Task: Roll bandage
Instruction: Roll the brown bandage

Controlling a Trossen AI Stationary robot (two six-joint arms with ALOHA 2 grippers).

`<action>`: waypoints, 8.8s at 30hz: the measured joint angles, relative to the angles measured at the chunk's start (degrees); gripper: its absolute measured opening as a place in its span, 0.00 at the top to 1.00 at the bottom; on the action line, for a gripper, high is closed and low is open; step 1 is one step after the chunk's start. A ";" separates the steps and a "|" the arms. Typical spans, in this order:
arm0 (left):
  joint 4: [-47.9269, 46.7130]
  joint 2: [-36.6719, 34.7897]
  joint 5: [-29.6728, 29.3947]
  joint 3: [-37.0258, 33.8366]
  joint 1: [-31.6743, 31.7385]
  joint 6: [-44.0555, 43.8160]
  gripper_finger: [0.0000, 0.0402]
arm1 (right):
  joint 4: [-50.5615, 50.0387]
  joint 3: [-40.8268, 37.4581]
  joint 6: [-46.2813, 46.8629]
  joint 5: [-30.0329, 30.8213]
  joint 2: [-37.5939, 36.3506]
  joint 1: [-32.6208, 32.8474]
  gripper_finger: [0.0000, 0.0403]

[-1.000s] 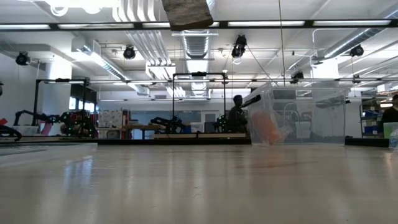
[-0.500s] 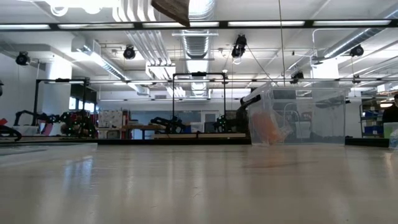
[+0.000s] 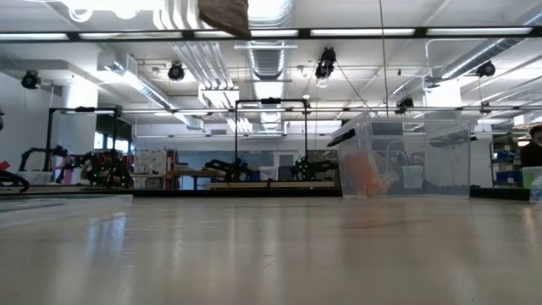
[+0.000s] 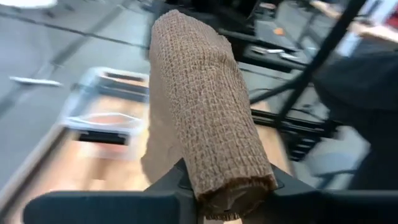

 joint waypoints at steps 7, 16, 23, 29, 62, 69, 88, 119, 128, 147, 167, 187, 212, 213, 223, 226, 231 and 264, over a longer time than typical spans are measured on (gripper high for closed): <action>-0.45 -2.38 -13.56 0.00 -0.02 8.10 0.88 | -0.86 4.02 43.92 -6.67 -0.40 -6.70 0.56; -1.27 -0.19 -19.18 -0.04 -0.11 19.55 0.88 | 3.93 4.08 81.21 -9.72 5.76 -10.42 0.30; -1.16 2.01 -23.93 -0.07 -0.11 22.49 0.88 | 3.02 4.65 85.58 -9.63 7.57 -9.68 0.20; -1.44 2.20 -29.63 -0.13 -0.04 24.26 0.88 | -1.15 4.96 92.78 -9.30 7.13 -9.98 0.25; 2.71 4.89 -28.11 -0.13 -1.38 31.66 0.88 | -0.85 4.91 82.96 -3.52 6.98 -9.27 0.16; 3.38 5.04 -28.12 -0.13 -1.75 31.66 0.88 | -1.40 4.21 71.67 -3.79 7.03 -7.61 0.24; 2.87 4.58 -28.19 -0.13 -1.75 31.39 0.88 | -2.60 4.67 68.79 -3.28 7.03 -6.86 0.85; 3.36 3.57 -29.74 -0.48 -1.72 24.40 0.37 | -8.96 10.75 83.37 -3.53 6.33 -7.09 0.88; 18.43 3.69 -30.67 -6.43 -1.57 26.39 0.35 | -7.99 10.75 85.42 -5.77 6.33 -7.01 0.87; 20.36 3.79 -30.61 -7.91 -1.61 24.79 1.00 | -6.78 10.68 82.71 -6.93 2.70 -7.03 0.87; 22.00 0.47 -25.24 -8.29 -4.23 20.36 1.00 | 10.40 3.75 63.99 -3.30 1.91 -6.73 0.88; 12.37 -3.06 -25.11 -2.41 -4.30 17.61 0.60 | 13.77 3.26 34.37 -5.63 2.26 -5.75 0.87; 9.12 6.12 -20.13 2.54 -3.82 27.24 0.40 | -15.78 9.89 22.63 -13.64 2.26 -9.45 0.88; 9.70 6.64 -20.15 2.54 -3.79 27.60 0.41 | -17.10 10.47 23.01 -13.39 2.26 -9.50 0.88; 11.99 9.34 -20.08 2.22 -3.08 30.63 0.55 | -26.20 13.70 23.29 -8.62 2.20 -9.73 0.88; 11.80 9.17 -20.06 1.42 -2.75 29.95 0.58 | -28.82 14.60 22.61 -6.56 2.22 -9.66 0.88; 10.70 8.71 -17.15 -0.12 -1.08 26.82 0.61 | -34.79 16.10 18.40 -2.20 2.30 -9.64 0.88; 7.63 15.54 6.83 4.54 11.76 17.91 0.35 | -35.20 16.17 1.85 7.53 4.97 -8.46 0.88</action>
